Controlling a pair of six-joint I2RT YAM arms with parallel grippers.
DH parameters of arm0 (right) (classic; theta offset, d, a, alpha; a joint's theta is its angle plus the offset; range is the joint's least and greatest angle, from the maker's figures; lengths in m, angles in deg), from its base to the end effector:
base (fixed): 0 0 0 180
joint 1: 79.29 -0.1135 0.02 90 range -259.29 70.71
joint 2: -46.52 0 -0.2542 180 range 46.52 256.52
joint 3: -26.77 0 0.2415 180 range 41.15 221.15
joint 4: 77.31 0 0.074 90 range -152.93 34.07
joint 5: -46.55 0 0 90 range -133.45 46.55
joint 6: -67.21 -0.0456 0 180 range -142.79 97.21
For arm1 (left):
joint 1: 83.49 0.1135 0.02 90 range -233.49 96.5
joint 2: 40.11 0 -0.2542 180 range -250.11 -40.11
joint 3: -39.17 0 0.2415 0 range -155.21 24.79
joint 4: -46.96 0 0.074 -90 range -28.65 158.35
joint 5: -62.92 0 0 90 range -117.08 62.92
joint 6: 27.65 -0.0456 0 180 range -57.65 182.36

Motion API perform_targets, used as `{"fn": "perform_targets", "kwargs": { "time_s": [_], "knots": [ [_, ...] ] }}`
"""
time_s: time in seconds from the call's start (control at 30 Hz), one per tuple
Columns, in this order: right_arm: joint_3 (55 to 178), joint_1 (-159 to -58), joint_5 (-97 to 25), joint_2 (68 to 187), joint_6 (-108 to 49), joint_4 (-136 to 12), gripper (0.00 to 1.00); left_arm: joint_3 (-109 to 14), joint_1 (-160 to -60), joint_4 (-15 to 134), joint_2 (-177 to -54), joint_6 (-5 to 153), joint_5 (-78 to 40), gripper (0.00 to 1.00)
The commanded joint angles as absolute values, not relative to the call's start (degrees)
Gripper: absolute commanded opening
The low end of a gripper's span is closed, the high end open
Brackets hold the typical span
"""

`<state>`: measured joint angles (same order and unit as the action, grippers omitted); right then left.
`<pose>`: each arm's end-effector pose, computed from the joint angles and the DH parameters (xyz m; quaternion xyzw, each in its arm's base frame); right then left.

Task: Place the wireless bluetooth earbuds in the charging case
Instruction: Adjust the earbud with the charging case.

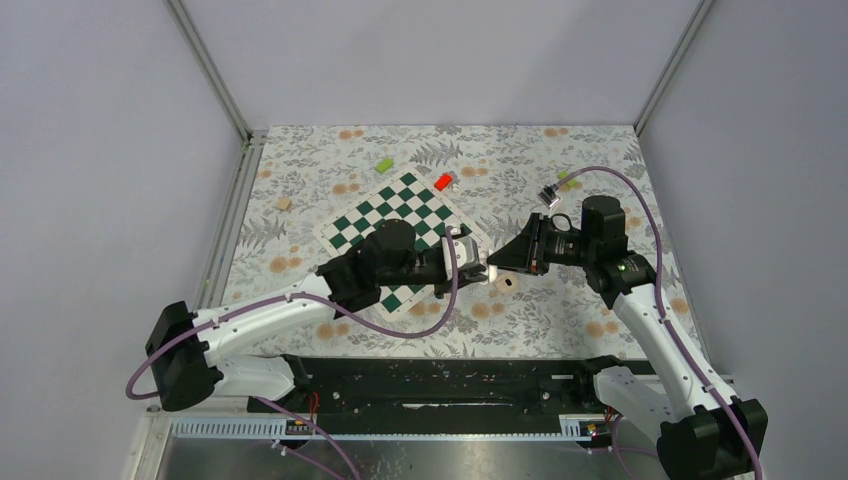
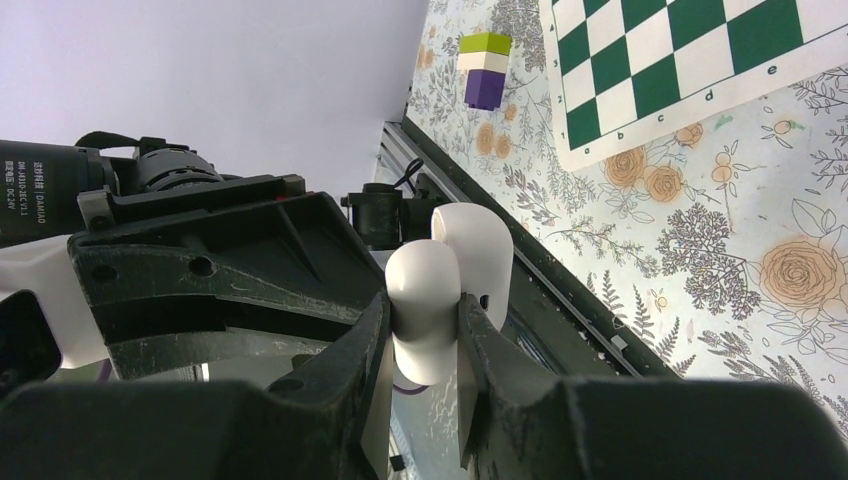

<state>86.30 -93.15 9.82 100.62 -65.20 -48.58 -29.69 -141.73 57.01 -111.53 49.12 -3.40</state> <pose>0.1897 0.0844 0.3022 -0.0547 0.7844 0.5620 0.2568 0.1388 -0.2590 0.3184 0.5503 0.5451 -0.3821 0.5040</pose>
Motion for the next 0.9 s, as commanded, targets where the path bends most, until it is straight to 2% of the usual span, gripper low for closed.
{"fn": "perform_targets", "kwargs": {
  "time_s": [0.0,0.6,0.87],
  "knots": [
    [87.88,-93.17,12.0,100.0,-66.3,-50.76,0.0,-28.94,-140.74,52.99,-109.43,49.79,-3.61,0.16],
    [87.31,-93.17,12.45,99.92,-67.3,-51.7,0.0,-26.71,-139.22,47.44,-107.39,52.73,-4.69,0.15],
    [85.17,-93.17,16.59,100.36,-72.06,-57.85,0.0,-23.93,-139.22,39.45,-106.71,53.8,-5.86,0.15]
  ]
}}
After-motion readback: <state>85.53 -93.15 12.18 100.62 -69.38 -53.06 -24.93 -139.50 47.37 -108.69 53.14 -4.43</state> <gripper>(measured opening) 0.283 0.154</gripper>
